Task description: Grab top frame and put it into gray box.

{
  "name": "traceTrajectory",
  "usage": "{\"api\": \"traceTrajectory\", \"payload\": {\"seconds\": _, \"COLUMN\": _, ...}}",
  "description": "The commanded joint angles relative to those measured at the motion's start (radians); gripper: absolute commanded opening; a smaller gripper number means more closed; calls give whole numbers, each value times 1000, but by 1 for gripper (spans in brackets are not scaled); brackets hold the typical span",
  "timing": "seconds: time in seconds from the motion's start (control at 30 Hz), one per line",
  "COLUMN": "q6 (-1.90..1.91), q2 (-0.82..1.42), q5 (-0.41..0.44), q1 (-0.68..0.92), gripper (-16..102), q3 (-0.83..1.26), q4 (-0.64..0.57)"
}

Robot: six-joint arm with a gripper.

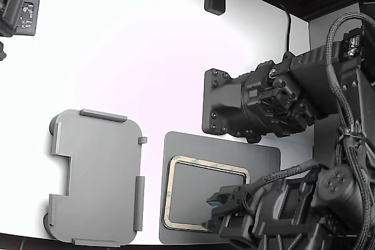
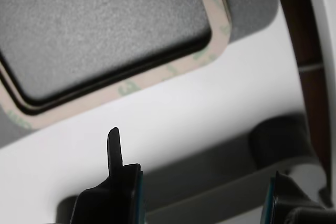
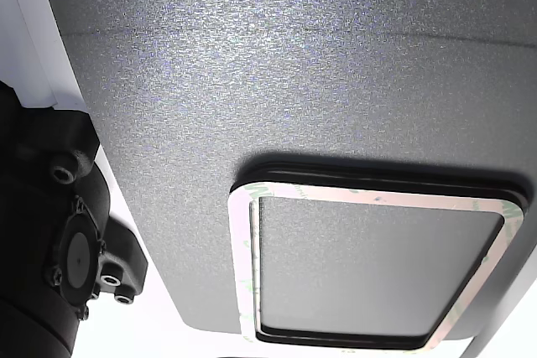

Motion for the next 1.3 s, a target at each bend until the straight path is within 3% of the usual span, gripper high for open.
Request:
{"api": "traceTrajectory", "payload": {"seconds": 0.0, "q6": 25, "q2": -35, "q5": -15, "q1": 26, "gripper": 87, "q3": -43, "q4": 8}}
{"api": "traceTrajectory", "payload": {"seconds": 0.17, "q6": 98, "q2": -118, "q5": -37, "q1": 126, "gripper": 84, "q3": -103, "q4": 8}}
{"api": "traceTrajectory", "payload": {"seconds": 0.27, "q6": 106, "q2": -140, "q5": -44, "q1": 179, "gripper": 92, "q3": -107, "q4": 6}}
{"api": "traceTrajectory", "payload": {"seconds": 0.43, "q6": 137, "q2": -166, "q5": -95, "q1": 224, "gripper": 94, "q3": -84, "q4": 5}}
{"api": "traceTrajectory", "payload": {"seconds": 0.67, "q6": 130, "q2": -179, "q5": -74, "q1": 273, "gripper": 84, "q3": -74, "q4": 0}}
{"api": "traceTrajectory", "payload": {"seconds": 1.03, "q6": 112, "q2": -272, "q5": -115, "q1": 327, "gripper": 83, "q3": -112, "q4": -28}}
{"api": "traceTrajectory", "payload": {"seconds": 1.13, "q6": 83, "q2": -281, "q5": -121, "q1": 330, "gripper": 92, "q3": -100, "q4": -40}}
{"api": "traceTrajectory", "payload": {"seconds": 1.27, "q6": 77, "q2": -296, "q5": -124, "q1": 342, "gripper": 93, "q3": -104, "q4": -40}}
